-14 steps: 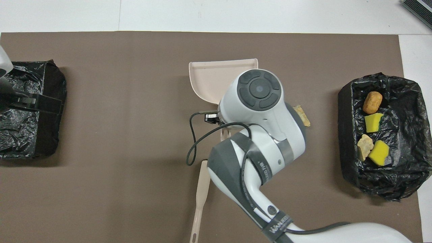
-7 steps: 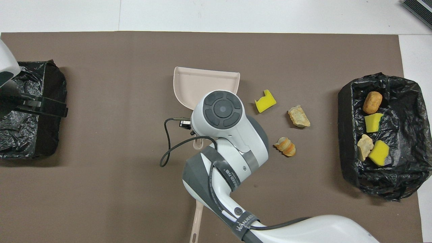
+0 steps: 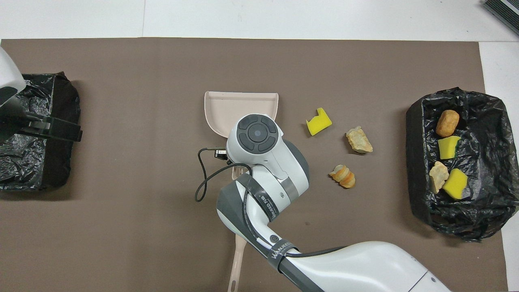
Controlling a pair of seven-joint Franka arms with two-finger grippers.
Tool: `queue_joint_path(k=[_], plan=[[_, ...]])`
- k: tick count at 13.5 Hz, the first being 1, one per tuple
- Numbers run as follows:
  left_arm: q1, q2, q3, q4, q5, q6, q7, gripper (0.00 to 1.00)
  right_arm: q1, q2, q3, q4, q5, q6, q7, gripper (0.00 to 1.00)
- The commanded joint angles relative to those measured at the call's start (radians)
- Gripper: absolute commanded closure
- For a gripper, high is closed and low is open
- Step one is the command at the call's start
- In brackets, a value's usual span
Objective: Sweep and dump trash in bin
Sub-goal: 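Bring the empty dustpan back to the table middle with the right gripper, then grasp the dustpan handle with the left gripper while the right gripper takes the brush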
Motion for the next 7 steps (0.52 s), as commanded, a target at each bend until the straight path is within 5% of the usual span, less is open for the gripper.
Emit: queue_joint_path(k=[1, 4, 7], plan=[[-0.008, -0.001, 0.003, -0.037, 0.001, 0.065, 0.011, 0.0, 0.0, -0.099, -0.001, -0.019, 0.033, -0.15, -0.008, 0.0], [-0.079, 0.02, 0.003, -0.089, -0.003, 0.162, -0.003, 0.0, 0.03, -0.181, 0.004, -0.113, 0.152, -0.274, 0.009, 0.0], [-0.179, 0.034, 0.003, -0.21, -0.049, 0.319, -0.009, 0.0, 0.122, -0.329, 0.005, -0.366, 0.263, -0.15, 0.099, 0.0]])
